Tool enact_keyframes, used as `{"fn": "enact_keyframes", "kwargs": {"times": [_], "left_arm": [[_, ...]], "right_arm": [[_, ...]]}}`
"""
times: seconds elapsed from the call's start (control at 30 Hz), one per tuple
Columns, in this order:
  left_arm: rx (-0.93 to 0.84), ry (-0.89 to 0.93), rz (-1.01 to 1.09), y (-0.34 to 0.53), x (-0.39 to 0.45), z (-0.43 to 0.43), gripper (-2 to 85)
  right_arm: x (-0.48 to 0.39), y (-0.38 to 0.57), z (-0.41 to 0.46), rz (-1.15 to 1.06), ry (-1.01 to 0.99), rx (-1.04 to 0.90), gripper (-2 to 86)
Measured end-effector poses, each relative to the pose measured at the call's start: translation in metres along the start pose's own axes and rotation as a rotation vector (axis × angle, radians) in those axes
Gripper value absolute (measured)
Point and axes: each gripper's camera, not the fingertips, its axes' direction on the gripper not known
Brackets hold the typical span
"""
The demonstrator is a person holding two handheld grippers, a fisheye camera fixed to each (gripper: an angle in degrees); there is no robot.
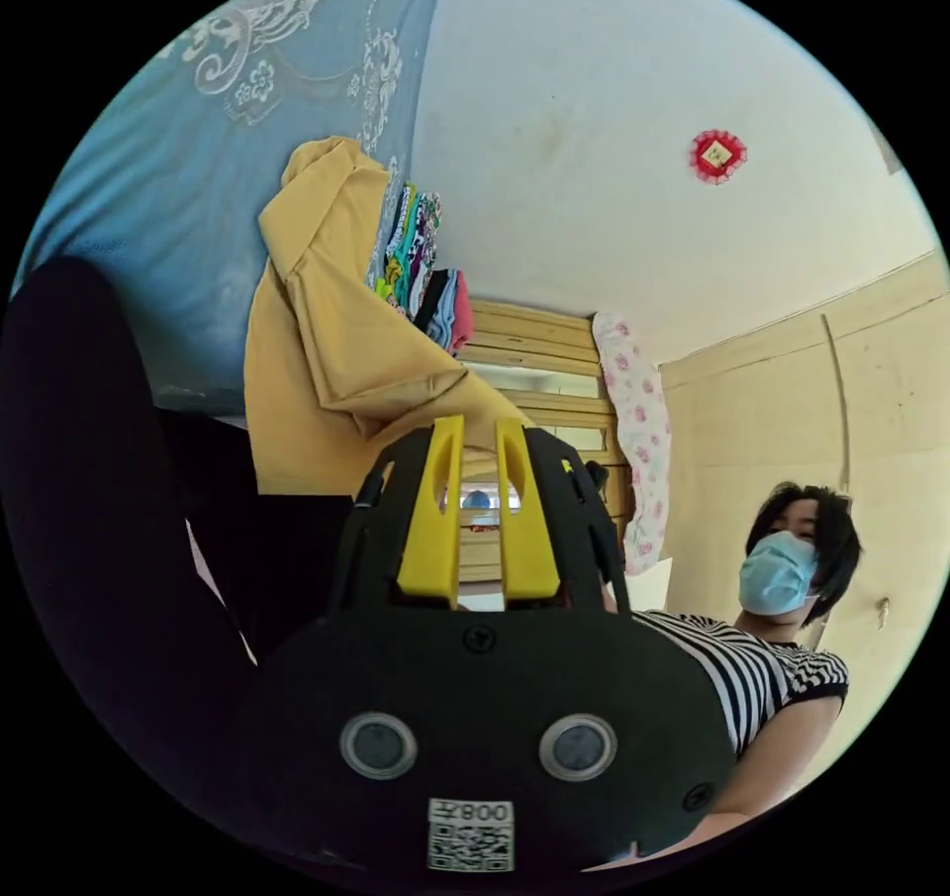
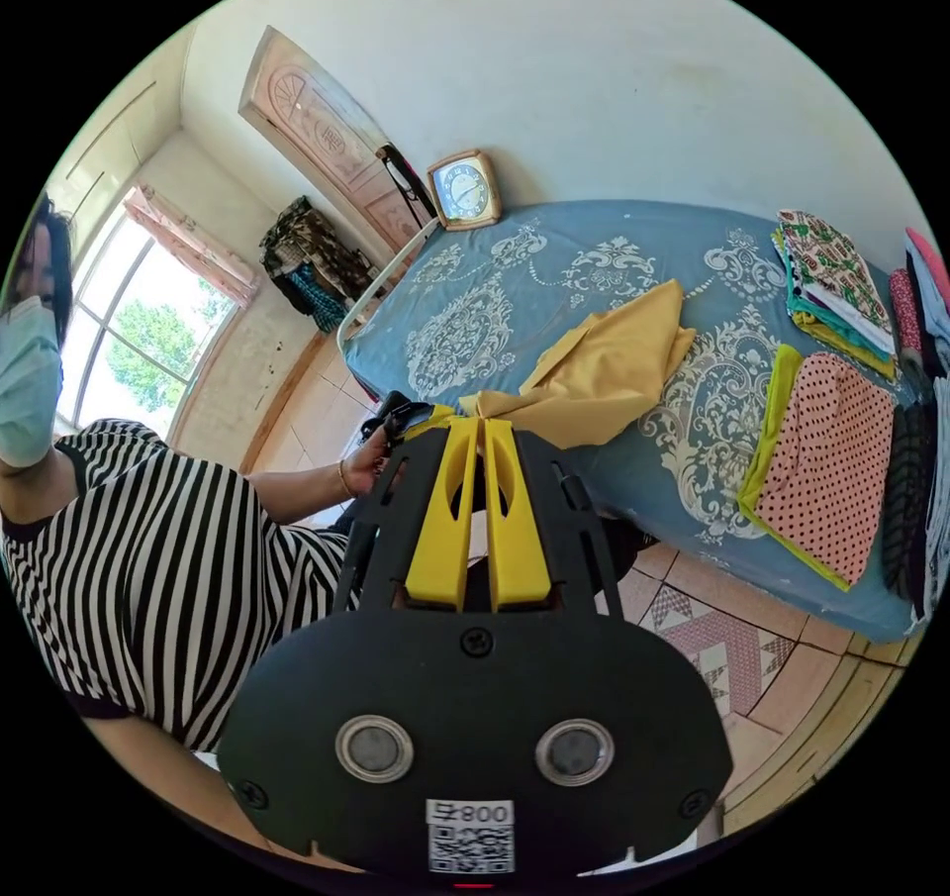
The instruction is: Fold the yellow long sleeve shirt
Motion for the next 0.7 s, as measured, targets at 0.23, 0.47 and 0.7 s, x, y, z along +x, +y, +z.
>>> {"fn": "enact_keyframes", "kwargs": {"times": [0.23,0.47,0.7], "left_arm": [[-0.097,-0.230,0.113,0.015,0.043,0.000,10.3],[-0.184,-0.115,0.052,0.016,0.042,0.033,9.5],[-0.134,-0.116,-0.102,0.039,0.021,0.035,10.3]], "right_arm": [[0.042,0.057,0.012,0.077,-0.030,0.033,0.7],[0.075,0.087,0.028,0.093,-0.032,0.047,0.7],[0.113,0.115,0.032,0.112,-0.057,0.103,0.6]]}}
